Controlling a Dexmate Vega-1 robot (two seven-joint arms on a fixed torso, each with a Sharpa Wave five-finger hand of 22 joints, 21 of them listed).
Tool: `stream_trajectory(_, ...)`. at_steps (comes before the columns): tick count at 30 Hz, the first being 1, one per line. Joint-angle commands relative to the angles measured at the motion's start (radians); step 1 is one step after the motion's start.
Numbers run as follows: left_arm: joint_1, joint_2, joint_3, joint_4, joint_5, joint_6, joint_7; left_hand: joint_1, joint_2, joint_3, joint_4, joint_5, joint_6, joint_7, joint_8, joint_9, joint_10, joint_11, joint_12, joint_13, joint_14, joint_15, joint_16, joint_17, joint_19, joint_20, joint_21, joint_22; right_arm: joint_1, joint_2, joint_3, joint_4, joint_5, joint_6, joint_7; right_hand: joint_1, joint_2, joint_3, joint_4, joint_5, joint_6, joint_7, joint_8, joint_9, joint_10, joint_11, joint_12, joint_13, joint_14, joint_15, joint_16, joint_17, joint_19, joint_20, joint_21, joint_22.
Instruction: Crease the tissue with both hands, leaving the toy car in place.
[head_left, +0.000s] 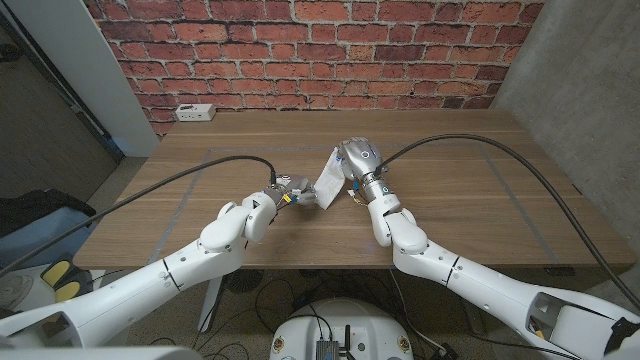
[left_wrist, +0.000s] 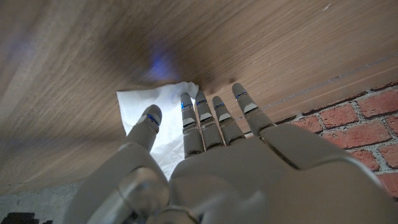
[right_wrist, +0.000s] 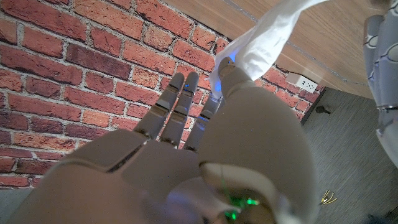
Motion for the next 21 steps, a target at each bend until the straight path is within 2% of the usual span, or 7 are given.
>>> stream_trajectory(1,-0.055,-0.020,0.050,0.026,0.058,0.049,-0.128,-0.013,0.003,0.003,0.011,0.001,-0.030,0.002,-0.007,0.002,-0.028,0.006,-0.008,0.000,-0.016,-0.028,0.000,0.005,-0.012,0.000,-0.007,0.003,0.010,-0.027,0.001,-0.002,0.043,0.081,0.008,0.002,-0.002,-0.002,0.004,0.007,-0.001,-0.009,-0.005,0.004,0.004,-0.001,-0.002,0.004,0.011,-0.177,0.003,0.008,0.009,0.001,0.010,0.003)
stream_trajectory(6,-0.055,-0.022,0.045,0.028,0.056,0.048,-0.124,-0.019,0.004,0.002,0.014,0.001,-0.042,0.006,-0.008,0.002,-0.037,0.014,-0.008,0.000,-0.020,-0.027,0.001,0.005,-0.012,0.001,-0.008,0.003,0.010,-0.064,0.002,-0.030,0.054,0.129,0.053,0.000,-0.002,-0.006,0.006,0.006,0.001,-0.013,-0.007,0.004,0.002,-0.004,-0.004,0.004,0.015,-0.178,0.007,0.015,0.022,-0.004,0.016,0.003)
stream_trajectory(17,-0.055,-0.025,0.039,0.026,0.046,0.038,-0.111,-0.032,0.004,-0.001,0.019,0.001,-0.052,0.008,-0.004,0.003,-0.041,0.017,-0.004,0.000,-0.014,-0.032,0.006,0.006,0.001,-0.006,-0.006,0.004,0.006,-0.092,0.012,-0.035,0.066,0.224,0.078,-0.003,0.002,-0.013,0.010,0.007,-0.004,-0.025,-0.016,0.005,-0.004,-0.003,-0.009,0.007,0.040,-0.179,0.025,0.031,0.033,-0.011,0.025,0.005)
stream_trajectory(21,-0.050,-0.025,0.036,0.021,0.045,0.040,-0.105,-0.034,0.005,-0.001,0.021,0.001,-0.053,0.009,-0.003,0.003,-0.042,0.018,-0.003,0.000,-0.011,-0.034,0.008,0.005,0.004,-0.005,-0.005,0.004,0.004,-0.094,0.013,-0.042,0.065,0.226,0.117,0.003,0.002,-0.012,0.006,0.009,-0.022,-0.029,-0.031,0.004,-0.052,-0.003,-0.033,0.005,0.050,-0.178,0.019,0.029,0.033,-0.013,0.029,0.006)
